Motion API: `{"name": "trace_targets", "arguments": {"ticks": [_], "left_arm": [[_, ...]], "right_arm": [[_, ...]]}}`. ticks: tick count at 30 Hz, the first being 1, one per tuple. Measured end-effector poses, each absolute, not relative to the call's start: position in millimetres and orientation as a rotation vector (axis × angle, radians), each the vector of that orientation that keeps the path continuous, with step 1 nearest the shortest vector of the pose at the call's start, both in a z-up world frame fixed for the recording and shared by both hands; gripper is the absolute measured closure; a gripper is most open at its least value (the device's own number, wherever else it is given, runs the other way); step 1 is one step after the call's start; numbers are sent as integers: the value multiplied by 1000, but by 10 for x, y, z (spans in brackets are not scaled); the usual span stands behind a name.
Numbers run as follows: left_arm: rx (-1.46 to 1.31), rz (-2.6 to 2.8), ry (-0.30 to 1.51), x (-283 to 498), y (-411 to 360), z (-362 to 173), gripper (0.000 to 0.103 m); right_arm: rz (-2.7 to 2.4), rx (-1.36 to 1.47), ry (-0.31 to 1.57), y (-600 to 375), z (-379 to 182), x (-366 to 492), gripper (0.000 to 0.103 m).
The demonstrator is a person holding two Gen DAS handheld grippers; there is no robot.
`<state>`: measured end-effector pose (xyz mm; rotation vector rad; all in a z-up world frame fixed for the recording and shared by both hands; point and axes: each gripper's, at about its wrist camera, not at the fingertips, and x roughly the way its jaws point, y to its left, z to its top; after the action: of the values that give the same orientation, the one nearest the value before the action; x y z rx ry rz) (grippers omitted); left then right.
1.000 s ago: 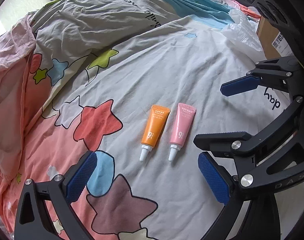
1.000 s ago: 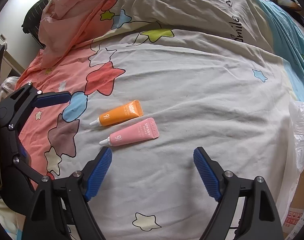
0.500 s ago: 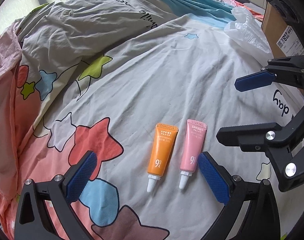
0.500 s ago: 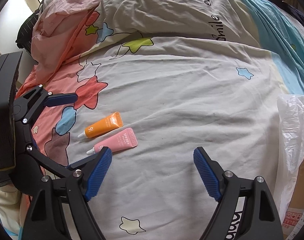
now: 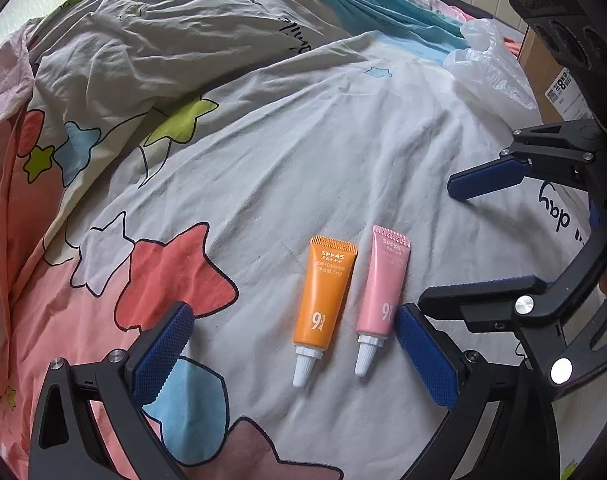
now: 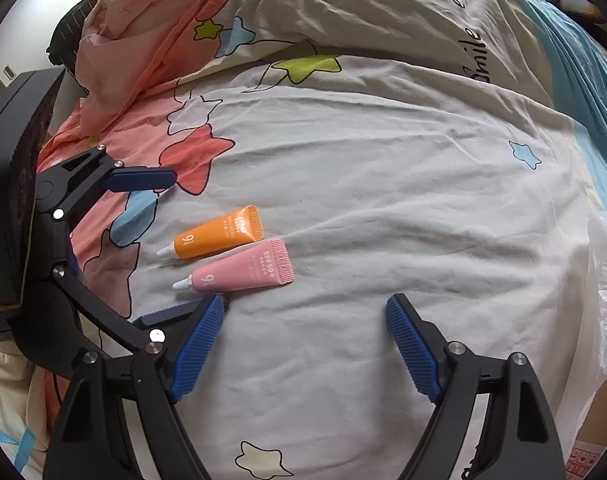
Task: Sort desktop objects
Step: 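Lower both open tools over the orange and pink tubes, then close the left tool on the pink tube, then lift the pink tube with the left tool while the right tool lowers over the orange tube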
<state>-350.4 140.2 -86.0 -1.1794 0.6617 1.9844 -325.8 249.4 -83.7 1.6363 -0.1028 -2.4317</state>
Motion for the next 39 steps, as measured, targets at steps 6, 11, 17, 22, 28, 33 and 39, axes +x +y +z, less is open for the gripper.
{"name": "trace_targets", "arguments": {"ticks": [6, 11, 17, 22, 28, 33, 39], "left_arm": [[-1190, 1975, 639, -3527, 1388, -875, 0], [-1237, 1948, 588, -3587, 1377, -887, 4], [-1243, 1917, 602, -3498, 1339, -726, 73], [-1262, 1917, 620, -3384, 1263, -696, 86], [-1284, 1914, 602, -3292, 1149, -633, 87], [-1302, 1918, 576, -3239, 1070, -612, 87], [-1313, 1919, 558, -3126, 961, -591, 87]], "right_arm": [[-2443, 1628, -106, 2503, -843, -3254, 22], [-2453, 1607, -165, 2549, -837, -3238, 22], [-2465, 1607, -107, 2495, -845, -3210, 22], [-2470, 1609, -96, 2490, -846, -3196, 22], [-2465, 1609, -124, 2519, -838, -3186, 22], [-2463, 1609, -124, 2512, -834, -3171, 22], [-2461, 1599, -129, 2489, -823, -3163, 22]]}}
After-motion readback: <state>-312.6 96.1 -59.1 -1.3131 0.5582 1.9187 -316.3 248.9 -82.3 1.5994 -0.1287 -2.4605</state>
